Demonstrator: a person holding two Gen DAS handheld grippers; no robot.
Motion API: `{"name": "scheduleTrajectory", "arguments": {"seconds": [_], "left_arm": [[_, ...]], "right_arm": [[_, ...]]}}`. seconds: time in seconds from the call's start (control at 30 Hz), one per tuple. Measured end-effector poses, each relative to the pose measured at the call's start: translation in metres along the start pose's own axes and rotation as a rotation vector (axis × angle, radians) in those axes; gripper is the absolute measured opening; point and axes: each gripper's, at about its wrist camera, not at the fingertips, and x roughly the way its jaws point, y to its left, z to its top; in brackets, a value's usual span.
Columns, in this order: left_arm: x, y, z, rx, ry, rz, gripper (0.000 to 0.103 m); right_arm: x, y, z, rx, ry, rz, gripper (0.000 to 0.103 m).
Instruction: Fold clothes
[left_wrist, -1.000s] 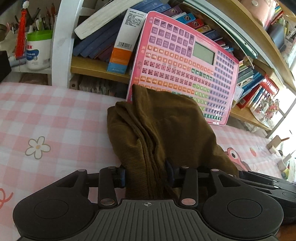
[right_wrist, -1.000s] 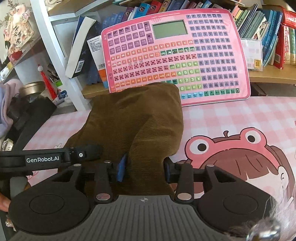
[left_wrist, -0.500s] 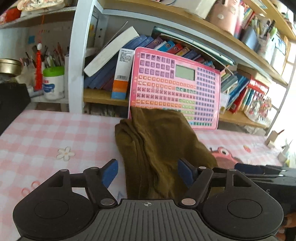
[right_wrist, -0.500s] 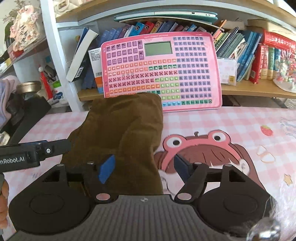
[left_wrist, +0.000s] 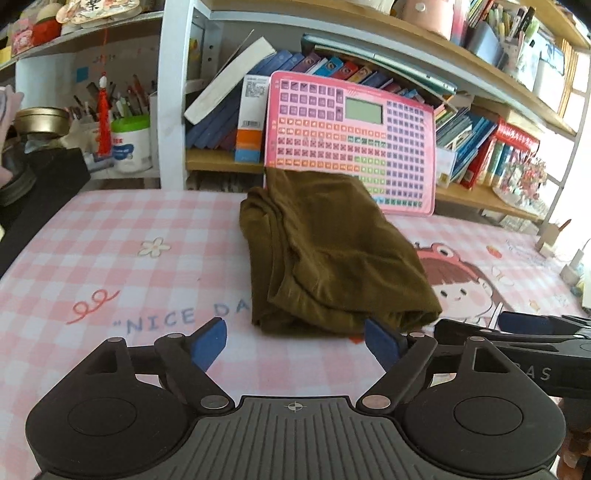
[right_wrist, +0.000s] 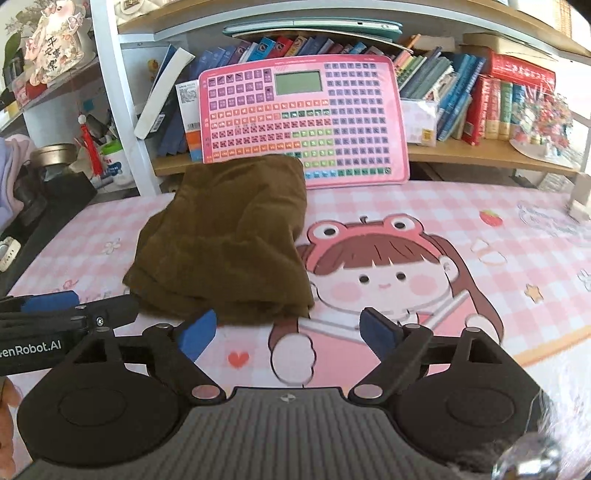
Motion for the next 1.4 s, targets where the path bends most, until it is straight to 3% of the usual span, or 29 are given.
{"name": "scheduleTrajectory", "arguments": {"seconds": [0.27, 0.67, 1.4], "left_arm": [[-0.014, -0.010, -0.015, 0.042, -0.009, 0.030, 0.091], [-0.016, -0.010, -0.017, 0.039, 0.000, 0.017, 0.097], [-0.016, -0.005, -0.017, 0.028, 0.015, 0.005, 0.097]], "right_arm": [[-0.015, 0.001, -0.017, 0.014, 0.007, -0.055, 0.089], [-0.019, 0.000, -0.021, 0.009, 0.019, -0.072, 0.089], [-0.017, 0.005, -0.019, -0.015, 0.030, -0.091, 0.090]]}}
